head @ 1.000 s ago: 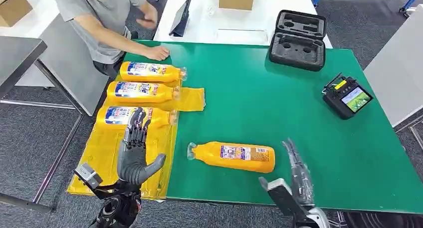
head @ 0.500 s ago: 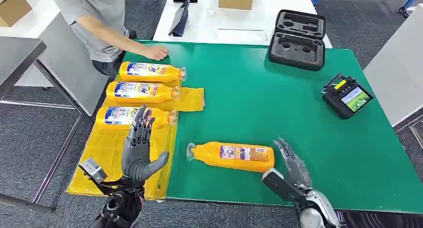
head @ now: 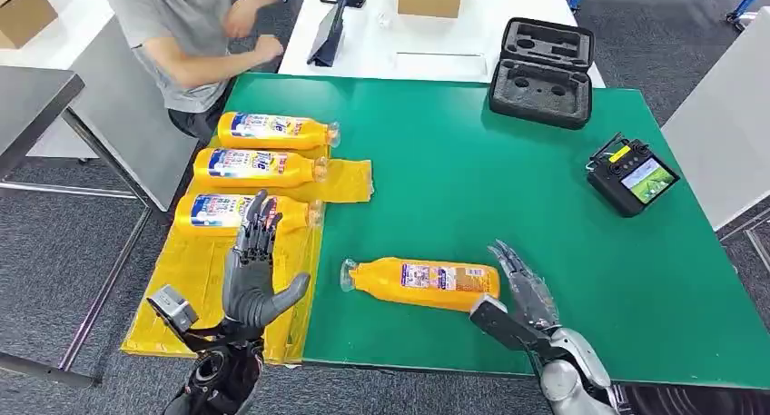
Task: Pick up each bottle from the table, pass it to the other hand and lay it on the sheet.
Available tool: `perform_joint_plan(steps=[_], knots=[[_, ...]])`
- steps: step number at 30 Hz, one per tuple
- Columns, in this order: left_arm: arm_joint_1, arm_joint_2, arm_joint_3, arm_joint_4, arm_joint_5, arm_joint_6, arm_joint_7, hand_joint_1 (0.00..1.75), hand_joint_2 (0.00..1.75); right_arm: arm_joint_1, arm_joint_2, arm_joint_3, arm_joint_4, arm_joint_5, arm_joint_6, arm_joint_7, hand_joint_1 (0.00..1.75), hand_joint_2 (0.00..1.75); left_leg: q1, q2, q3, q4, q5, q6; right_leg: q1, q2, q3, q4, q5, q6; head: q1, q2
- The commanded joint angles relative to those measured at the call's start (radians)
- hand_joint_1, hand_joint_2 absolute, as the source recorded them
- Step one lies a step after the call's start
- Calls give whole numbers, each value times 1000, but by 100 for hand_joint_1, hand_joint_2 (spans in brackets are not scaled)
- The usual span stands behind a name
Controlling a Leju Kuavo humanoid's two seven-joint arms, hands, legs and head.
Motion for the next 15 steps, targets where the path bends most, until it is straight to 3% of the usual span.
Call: perform_joint_plan(steps=[1,15], knots=[[-27,23,-20,72,-2,0,-70,0,175,-38,-21,69,20,9,15,-2,0,175,1,2,3,-1,0,-2,1,1,3,-2,1,-2,0,0],[-40,20,-22,98,-5,0,-70,0,175,-91,-23,91,116,-28,62,-24,0,175,1,2,4,-2,0,-2,1,1,3,-2,0,-2,0,0]])
